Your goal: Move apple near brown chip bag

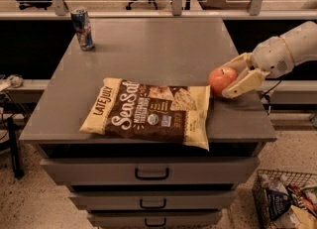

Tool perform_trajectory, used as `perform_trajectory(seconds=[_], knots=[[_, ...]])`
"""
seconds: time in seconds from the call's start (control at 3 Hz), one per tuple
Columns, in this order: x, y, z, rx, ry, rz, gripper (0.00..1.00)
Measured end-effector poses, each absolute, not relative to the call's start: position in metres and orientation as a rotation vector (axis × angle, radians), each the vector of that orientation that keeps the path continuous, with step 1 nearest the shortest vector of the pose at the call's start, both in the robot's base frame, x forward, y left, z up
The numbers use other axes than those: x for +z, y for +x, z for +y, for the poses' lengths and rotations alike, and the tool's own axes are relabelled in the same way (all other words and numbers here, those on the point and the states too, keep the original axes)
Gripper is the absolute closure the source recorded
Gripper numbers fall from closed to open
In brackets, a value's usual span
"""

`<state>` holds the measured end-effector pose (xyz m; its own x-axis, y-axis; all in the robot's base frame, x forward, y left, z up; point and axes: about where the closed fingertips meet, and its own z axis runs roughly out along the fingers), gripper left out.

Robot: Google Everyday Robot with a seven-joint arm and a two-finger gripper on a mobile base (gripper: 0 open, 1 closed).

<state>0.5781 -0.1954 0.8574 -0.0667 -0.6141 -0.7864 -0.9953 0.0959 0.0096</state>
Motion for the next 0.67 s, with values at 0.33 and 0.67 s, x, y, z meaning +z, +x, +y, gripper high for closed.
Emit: perform_trajectory(seconds=[0.33,0.67], knots=[[0.856,0.5767,-0.1943,0.791,-1.583,1.749,0.39],[0.8574,0.5754,-0.1932,0.796,-1.583,1.742,0.15]])
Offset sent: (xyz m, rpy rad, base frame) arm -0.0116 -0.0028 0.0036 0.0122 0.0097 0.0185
